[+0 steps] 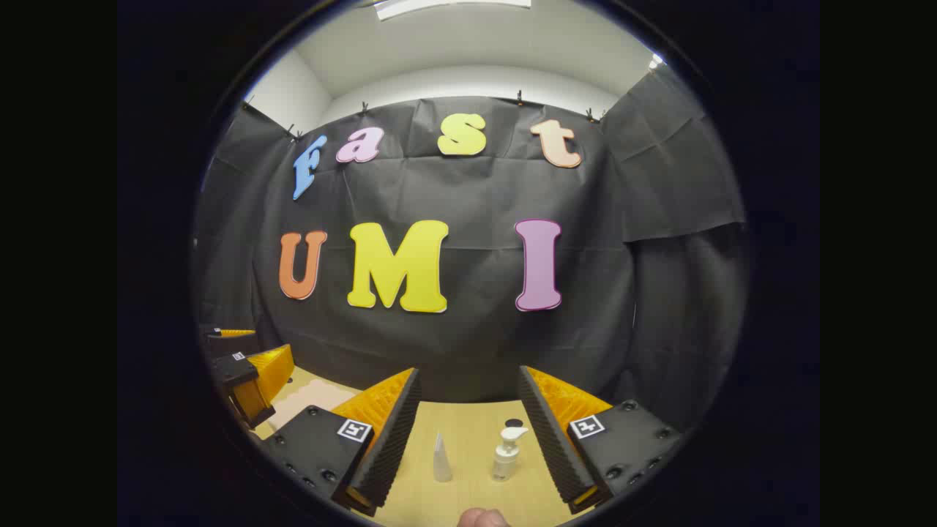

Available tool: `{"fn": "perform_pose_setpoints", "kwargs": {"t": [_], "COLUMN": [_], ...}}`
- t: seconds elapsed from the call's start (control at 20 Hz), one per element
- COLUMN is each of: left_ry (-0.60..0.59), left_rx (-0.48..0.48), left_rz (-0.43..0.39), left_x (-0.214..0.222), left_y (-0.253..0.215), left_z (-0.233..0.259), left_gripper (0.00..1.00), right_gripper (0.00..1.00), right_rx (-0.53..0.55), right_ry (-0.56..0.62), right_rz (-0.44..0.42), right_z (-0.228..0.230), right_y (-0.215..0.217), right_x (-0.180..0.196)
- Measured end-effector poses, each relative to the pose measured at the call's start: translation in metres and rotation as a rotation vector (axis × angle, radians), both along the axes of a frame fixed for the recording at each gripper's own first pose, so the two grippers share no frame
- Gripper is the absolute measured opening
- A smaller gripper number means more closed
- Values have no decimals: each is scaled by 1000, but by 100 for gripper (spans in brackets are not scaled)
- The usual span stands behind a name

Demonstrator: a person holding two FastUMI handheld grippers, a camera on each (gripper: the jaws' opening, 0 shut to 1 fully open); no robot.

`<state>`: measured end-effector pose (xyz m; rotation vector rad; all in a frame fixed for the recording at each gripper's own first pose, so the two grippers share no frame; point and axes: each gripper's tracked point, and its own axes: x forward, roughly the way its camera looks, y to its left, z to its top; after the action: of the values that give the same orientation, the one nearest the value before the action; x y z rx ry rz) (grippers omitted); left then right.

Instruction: First open the suitcase, pack the skin care products into it, and then close the suitcase.

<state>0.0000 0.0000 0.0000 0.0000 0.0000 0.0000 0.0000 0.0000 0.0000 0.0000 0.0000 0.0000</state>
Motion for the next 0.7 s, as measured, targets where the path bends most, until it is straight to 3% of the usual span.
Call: {"fn": "perform_pose_setpoints", "kwargs": {"t": [0.35,0.7], "left_ry": [6,-21], "left_rx": [7,23], "left_rz": [-42,-66], "left_x": [7,10], "left_y": [-9,-10], "left_z": [-6,0], "left_gripper": [100,97], "right_gripper": [80,79], "right_rx": [-7,-15], "right_ry": [19,14], "right_rz": [-34,-40], "right_z": [-5,-1], "right_y": [-6,-2], "right_x": [-4,-6]}}
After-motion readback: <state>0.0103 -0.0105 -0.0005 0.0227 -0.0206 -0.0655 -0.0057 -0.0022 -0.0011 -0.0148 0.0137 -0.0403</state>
